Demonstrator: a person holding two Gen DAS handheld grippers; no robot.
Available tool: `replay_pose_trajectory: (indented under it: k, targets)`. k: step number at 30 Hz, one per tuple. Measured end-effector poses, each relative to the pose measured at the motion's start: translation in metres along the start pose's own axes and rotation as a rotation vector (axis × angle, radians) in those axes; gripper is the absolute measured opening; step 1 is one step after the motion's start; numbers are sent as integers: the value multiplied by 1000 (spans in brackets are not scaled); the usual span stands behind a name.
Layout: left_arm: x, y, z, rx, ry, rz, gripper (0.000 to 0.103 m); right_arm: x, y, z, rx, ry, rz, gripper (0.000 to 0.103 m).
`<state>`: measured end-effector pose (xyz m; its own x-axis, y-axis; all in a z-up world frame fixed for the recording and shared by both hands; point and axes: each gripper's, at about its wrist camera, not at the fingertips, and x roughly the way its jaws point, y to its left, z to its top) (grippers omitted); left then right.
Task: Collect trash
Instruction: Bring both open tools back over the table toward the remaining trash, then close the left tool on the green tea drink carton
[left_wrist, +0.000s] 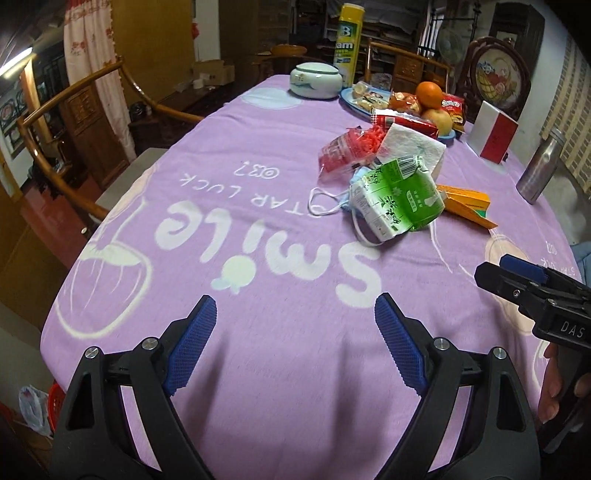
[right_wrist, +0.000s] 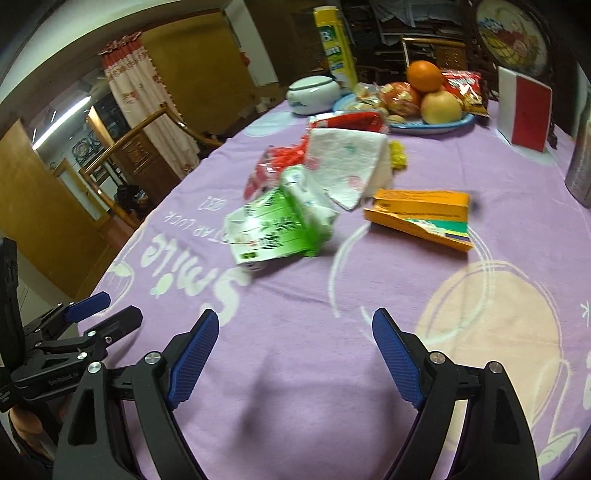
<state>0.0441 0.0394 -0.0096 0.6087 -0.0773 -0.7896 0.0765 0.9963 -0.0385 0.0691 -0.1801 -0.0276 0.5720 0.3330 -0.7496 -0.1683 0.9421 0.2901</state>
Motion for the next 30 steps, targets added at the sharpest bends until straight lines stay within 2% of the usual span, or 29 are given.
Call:
replay_pose_trajectory:
  k: [10,16,25,30]
  targets:
    - [24,-18,19,37,28,3,85,10,-32,-2,92,20,-16,85]
    - [37,-30,36,53,34,-4,85,4,-42,-2,119,-6,-34,85]
    - [58,-58,69,173,12,27,85,-3,-65,0,221,-28,-25,86]
    - [81,-64,82,191,53,10,85,-2,-66,0,229,-27,-15,86]
